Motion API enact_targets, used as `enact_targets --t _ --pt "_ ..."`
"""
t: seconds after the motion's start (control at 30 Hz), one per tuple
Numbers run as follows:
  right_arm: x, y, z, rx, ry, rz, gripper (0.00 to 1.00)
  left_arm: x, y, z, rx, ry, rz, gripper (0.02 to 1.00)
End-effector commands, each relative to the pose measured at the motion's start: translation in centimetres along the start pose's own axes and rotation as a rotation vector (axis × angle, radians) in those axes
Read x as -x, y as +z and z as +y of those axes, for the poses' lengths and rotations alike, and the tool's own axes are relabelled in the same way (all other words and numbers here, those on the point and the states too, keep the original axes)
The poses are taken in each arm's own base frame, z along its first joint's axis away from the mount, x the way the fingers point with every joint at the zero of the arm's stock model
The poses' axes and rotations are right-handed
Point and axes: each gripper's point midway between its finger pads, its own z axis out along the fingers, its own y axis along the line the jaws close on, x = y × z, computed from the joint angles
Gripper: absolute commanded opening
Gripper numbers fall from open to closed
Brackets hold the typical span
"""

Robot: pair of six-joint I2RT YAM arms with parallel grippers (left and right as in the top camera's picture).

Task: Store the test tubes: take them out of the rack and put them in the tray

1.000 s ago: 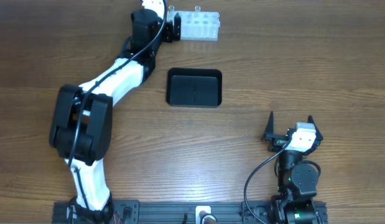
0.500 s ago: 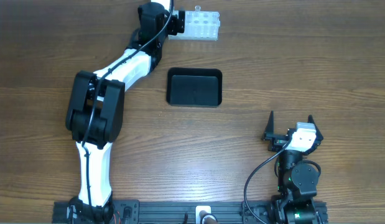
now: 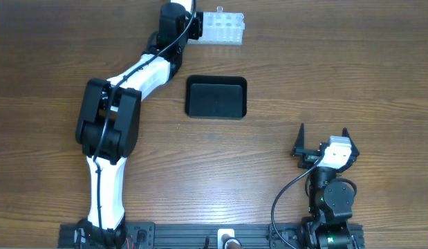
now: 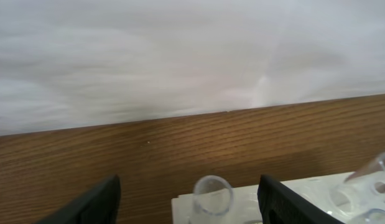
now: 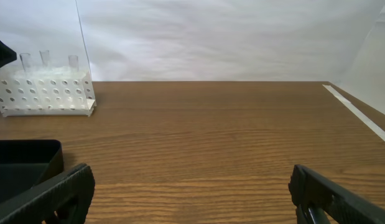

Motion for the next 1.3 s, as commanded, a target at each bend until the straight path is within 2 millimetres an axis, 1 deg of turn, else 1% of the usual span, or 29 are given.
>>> enact_targets --t 0.03,0.17,0.27,0.4,0.63,0.67,0.7,0.87,0.93,1.13,1.3 --pt "-0.20 0.01 -0.07 -0.001 -0.004 0.002 0.993 -0.17 0.56 -0.36 0.004 0.010 -0.003 0.656" --pt "-0.20 0.01 -0.07 -0.001 -0.004 0.002 0.993 -0.42 0.64 -0.48 0.002 0.011 0.001 0.595" --pt "-0.20 0.01 -0.07 -0.001 -0.004 0.002 0.993 -0.46 0.66 -0.48 0.002 0.011 0.001 0.570" --pt "-0.20 0.01 -0.07 -0.001 -0.004 0.002 0.993 -0.38 0.65 -0.61 0.000 0.011 -0.003 0.489" --pt "-0.20 0.01 -0.07 -0.001 -0.004 0.002 0.991 -0.40 0.64 -0.79 -0.002 0.012 -0.003 0.443" --pt "-0.20 0.01 -0.07 -0.001 -0.005 0.002 0.991 -0.27 0.63 -0.79 -0.003 0.011 -0.008 0.402" --pt "-0.20 0.01 -0.07 -0.001 -0.004 0.002 0.991 -0.24 0.63 -0.85 -0.004 0.011 -0.010 0.384" --pt "-0.20 0.01 -0.07 -0.001 -0.004 0.002 0.991 -0.17 0.63 -0.85 -0.004 0.011 -0.013 0.351" --pt "-0.20 0.01 -0.07 -0.001 -0.004 0.002 0.991 -0.16 0.62 -0.88 -0.004 0.011 -0.013 0.310" --pt "-0.20 0.01 -0.07 -0.001 -0.004 0.002 0.991 -0.18 0.62 -1.03 -0.006 0.012 -0.013 0.257" --pt "-0.20 0.01 -0.07 -0.001 -0.005 0.002 0.993 -0.28 0.65 -1.30 -0.010 0.013 -0.014 0.240"
